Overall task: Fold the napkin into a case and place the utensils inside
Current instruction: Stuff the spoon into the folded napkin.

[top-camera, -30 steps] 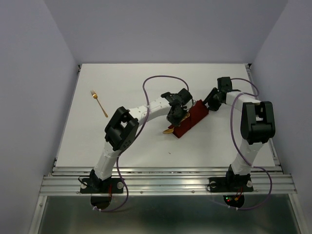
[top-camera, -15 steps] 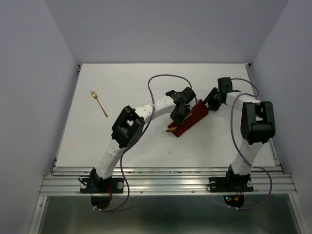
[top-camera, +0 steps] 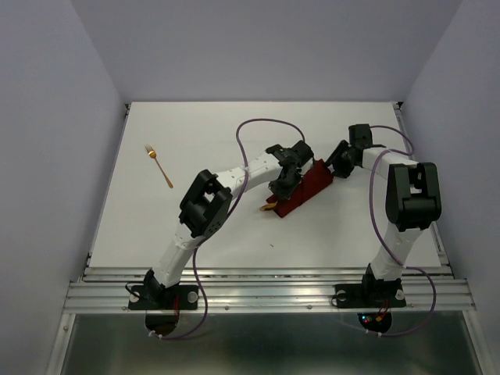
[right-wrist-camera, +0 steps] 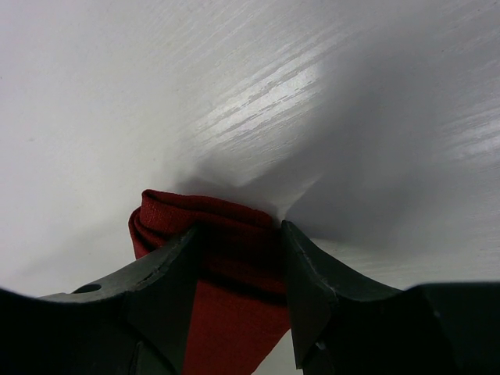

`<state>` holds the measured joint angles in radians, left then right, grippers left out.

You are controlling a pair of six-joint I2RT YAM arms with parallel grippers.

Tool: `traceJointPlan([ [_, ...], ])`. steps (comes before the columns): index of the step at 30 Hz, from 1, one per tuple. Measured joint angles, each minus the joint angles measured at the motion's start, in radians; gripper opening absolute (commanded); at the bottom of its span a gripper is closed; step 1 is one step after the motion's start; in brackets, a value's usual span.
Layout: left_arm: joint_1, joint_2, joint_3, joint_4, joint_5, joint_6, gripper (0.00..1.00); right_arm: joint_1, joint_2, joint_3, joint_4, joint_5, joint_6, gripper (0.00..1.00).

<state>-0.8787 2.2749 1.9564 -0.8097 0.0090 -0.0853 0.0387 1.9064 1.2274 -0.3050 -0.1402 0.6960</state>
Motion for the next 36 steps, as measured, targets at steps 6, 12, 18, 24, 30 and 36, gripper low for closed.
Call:
traceJointPlan([
  [6, -0.003, 0.000, 0.004, -0.035, -0.029, 0.022, 0.00, 0.000, 0.000, 0.000, 0.000, 0.001, 0.000, 0.52],
  [12, -0.006, 0.000, 0.007, -0.048, -0.029, 0.039, 0.00, 0.000, 0.000, 0.000, 0.000, 0.001, 0.000, 0.52],
  [18, -0.013, 0.012, 0.035, -0.066, -0.030, 0.045, 0.00, 0.000, 0.000, 0.000, 0.000, 0.000, 0.000, 0.52],
  [24, -0.025, 0.047, 0.075, -0.075, -0.041, 0.044, 0.00, 0.000, 0.000, 0.000, 0.000, -0.003, 0.000, 0.52],
  [30, -0.033, 0.069, 0.099, -0.087, -0.060, 0.043, 0.00, 0.000, -0.003, 0.000, -0.001, 0.005, 0.000, 0.54],
  [36, -0.036, 0.084, 0.137, -0.092, -0.085, 0.039, 0.00, -0.011, -0.029, 0.010, -0.003, 0.045, 0.001, 0.55],
])
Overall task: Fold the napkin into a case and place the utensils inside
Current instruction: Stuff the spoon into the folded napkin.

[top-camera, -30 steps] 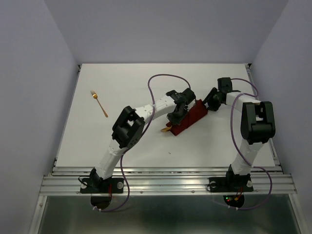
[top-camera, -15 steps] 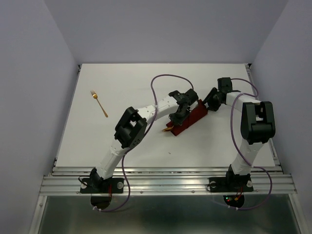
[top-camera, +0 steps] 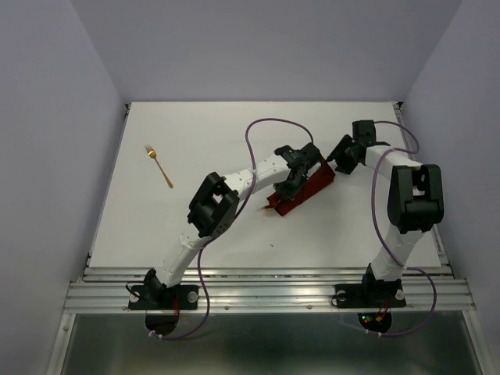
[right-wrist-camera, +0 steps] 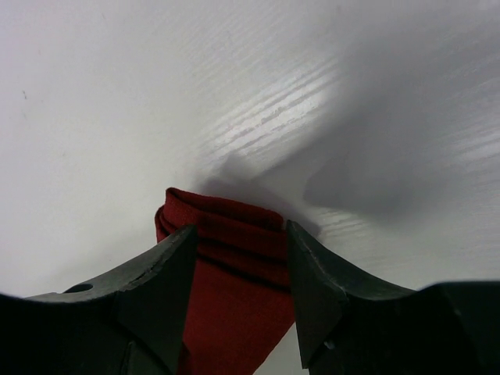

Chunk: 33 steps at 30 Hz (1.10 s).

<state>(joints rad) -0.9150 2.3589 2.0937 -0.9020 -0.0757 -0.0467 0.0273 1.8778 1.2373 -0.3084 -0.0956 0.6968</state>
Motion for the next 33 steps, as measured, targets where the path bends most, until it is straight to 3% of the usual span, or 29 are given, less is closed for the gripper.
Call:
traceJointPlan([
  [10, 0.000, 0.011, 0.021, -0.003, -0.003, -0.004, 0.00, -0.015, 0.080, 0.125, 0.002, 0.009, 0.004, 0.47],
  [33, 0.000, 0.029, 0.042, -0.008, 0.011, 0.002, 0.00, -0.013, 0.129, 0.076, 0.087, -0.145, 0.018, 0.45],
])
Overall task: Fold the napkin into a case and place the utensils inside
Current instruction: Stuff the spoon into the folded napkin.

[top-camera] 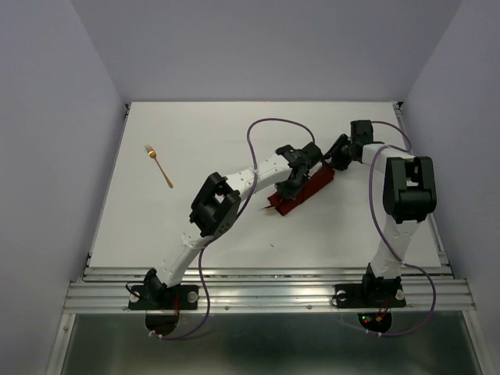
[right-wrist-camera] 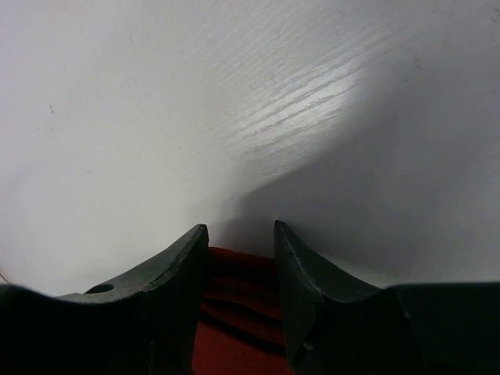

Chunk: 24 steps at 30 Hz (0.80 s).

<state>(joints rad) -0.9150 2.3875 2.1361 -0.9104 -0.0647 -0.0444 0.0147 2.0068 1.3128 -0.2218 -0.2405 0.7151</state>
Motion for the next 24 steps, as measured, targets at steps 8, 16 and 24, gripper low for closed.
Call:
traceJointPlan([
  [8, -0.006, -0.006, -0.019, 0.002, -0.061, -0.005, 0.22, 0.001, -0.011, -0.023, 0.021, -0.004, 0.000, 0.47],
  [16, -0.023, -0.025, -0.036, 0.009, -0.109, -0.016, 0.46, 0.010, -0.024, -0.036, 0.014, -0.008, -0.005, 0.48],
  [24, -0.026, -0.089, -0.036, 0.040, -0.085, -0.012, 0.40, 0.012, -0.030, -0.036, -0.002, -0.007, -0.011, 0.49],
])
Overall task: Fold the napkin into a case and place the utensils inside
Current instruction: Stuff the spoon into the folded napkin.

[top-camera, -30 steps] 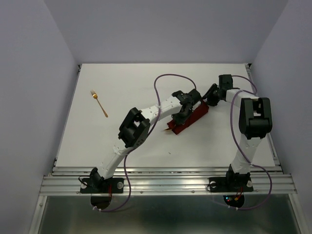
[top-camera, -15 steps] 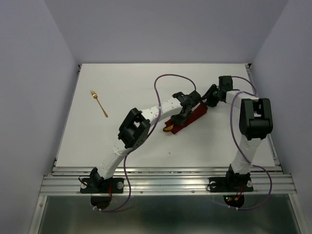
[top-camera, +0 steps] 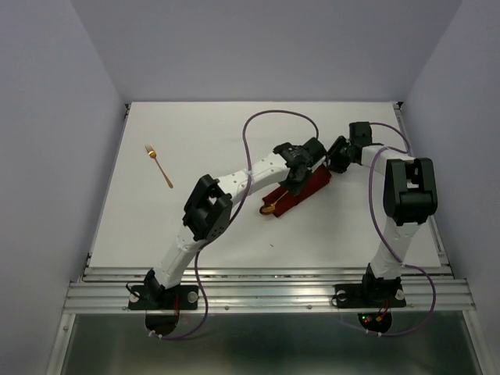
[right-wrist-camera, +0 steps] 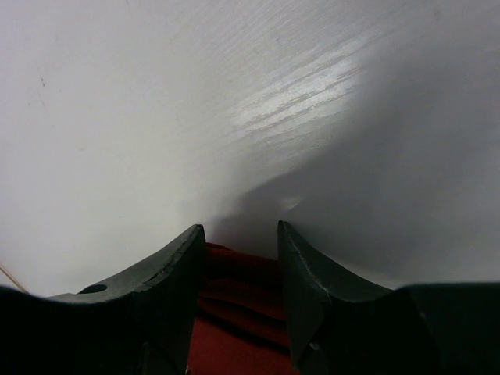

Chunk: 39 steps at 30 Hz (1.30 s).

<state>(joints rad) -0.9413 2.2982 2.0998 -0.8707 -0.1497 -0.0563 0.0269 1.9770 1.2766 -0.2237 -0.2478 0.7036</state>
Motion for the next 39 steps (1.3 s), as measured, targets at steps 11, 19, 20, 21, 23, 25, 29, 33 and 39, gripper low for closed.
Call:
traceJointPlan([
  [11, 0.028, -0.028, -0.103, 0.065, 0.108, -0.015, 0.41, 0.000, -0.002, 0.000, -0.006, 0.000, -0.002, 0.49],
  [19, 0.093, -0.031, -0.152, 0.100, 0.208, -0.023, 0.38, 0.000, -0.002, 0.000, -0.007, 0.000, -0.006, 0.50],
  [20, 0.099, -0.031, -0.159, 0.105, 0.216, -0.024, 0.37, 0.000, -0.002, 0.000, -0.007, 0.000, -0.007, 0.50],
  [21, 0.101, -0.031, -0.165, 0.108, 0.220, -0.023, 0.37, 0.000, -0.002, 0.000, -0.007, 0.000, -0.008, 0.50],
  [23, 0.103, -0.031, -0.179, 0.113, 0.229, -0.024, 0.37, 0.000, -0.002, 0.000, -0.007, 0.000, -0.008, 0.50],
  [25, 0.103, -0.031, -0.192, 0.116, 0.233, -0.024, 0.38, 0.000, -0.002, 0.000, -0.007, -0.001, -0.008, 0.50],
  [29, 0.103, -0.031, -0.203, 0.121, 0.244, -0.023, 0.37, 0.000, -0.002, 0.000, -0.007, -0.003, -0.009, 0.50],
  [33, 0.106, -0.031, -0.209, 0.126, 0.259, -0.022, 0.15, 0.000, -0.002, 0.000, -0.006, -0.003, -0.012, 0.50],
  [39, 0.111, -0.031, -0.209, 0.124, 0.261, -0.012, 0.00, 0.000, -0.002, 0.000, -0.006, -0.025, -0.023, 0.52],
])
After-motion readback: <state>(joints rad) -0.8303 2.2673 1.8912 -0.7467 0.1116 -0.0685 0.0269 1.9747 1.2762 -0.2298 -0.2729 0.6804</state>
